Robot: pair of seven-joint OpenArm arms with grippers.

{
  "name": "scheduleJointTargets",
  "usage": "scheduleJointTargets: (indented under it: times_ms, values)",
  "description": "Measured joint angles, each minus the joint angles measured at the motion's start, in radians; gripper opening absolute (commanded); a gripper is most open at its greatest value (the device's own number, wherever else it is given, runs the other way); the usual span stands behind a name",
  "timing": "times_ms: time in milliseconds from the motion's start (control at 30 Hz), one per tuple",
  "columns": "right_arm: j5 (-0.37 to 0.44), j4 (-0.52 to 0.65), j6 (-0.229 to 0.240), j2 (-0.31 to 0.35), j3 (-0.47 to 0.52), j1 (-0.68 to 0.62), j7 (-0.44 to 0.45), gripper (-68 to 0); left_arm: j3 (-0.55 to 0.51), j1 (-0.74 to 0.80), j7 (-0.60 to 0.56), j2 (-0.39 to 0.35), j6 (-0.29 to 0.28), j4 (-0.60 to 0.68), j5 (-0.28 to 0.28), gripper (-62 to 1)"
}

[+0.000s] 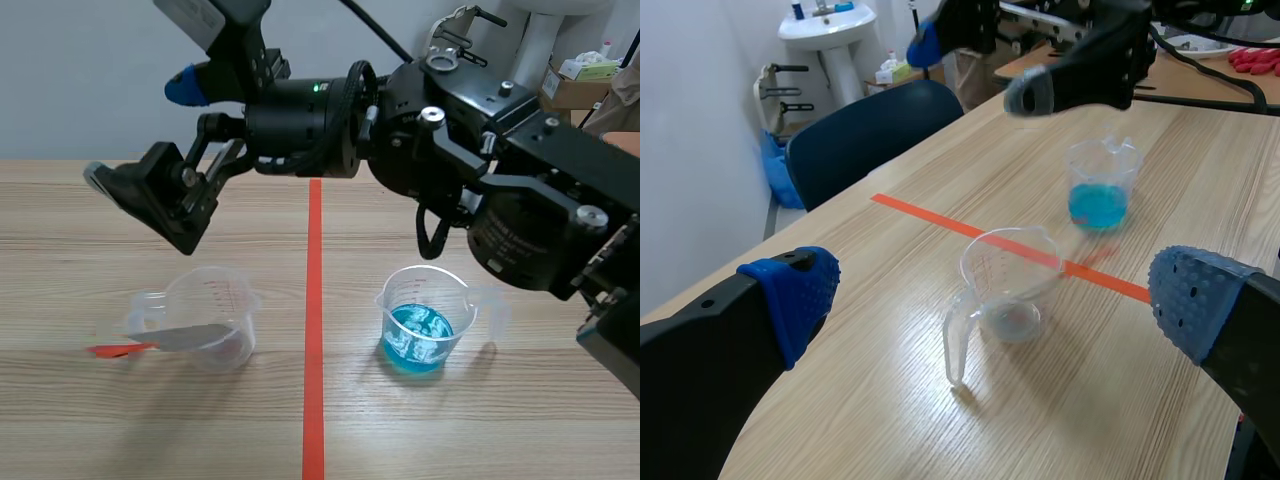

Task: Do the redox reaction experiment

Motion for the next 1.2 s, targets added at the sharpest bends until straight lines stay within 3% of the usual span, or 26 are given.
scheduleJointTargets:
  times_ms: [133, 267, 400, 500, 800, 1000, 1200]
  values:
    - [0.003, 0.089, -0.038, 0.043, 0.013, -0.011, 0.001, 0.4, 0.000, -0.047, 0.019, 0.045, 0.000, 0.000, 0.003, 1.4]
    - [0.003, 0.169, -0.076, 0.098, 0.070, -0.077, 0.017, 0.4, 0.000, -0.139, 0.125, 0.124, 0.000, 0.000, 0.008, 1.4]
    - [0.003, 0.211, -0.096, 0.167, 0.138, -0.172, 0.047, 0.4, 0.000, -0.203, 0.213, 0.173, 0.000, 0.042, 0.066, 1.4]
    - [0.003, 0.220, -0.103, 0.214, 0.193, -0.251, 0.071, 0.4, 0.000, -0.230, 0.258, 0.205, 0.000, 0.111, 0.071, 1.4]
    - [0.002, 0.283, -0.146, 0.339, 0.403, -0.549, 0.182, 0.4, 0.000, -0.300, 0.493, 0.338, -0.002, 0.336, 0.087, 1.4]
    - [0.000, 0.446, -0.186, 0.384, 0.561, -0.779, 0.195, 0.4, 0.000, -0.368, 0.647, 0.449, -0.003, 0.413, 0.090, 1.4]
    - [-0.052, 0.626, -0.249, 0.391, 0.732, -1.028, 0.204, 0.4, 0.050, -0.426, 0.779, 0.528, 0.005, 0.468, 0.139, 1.4]
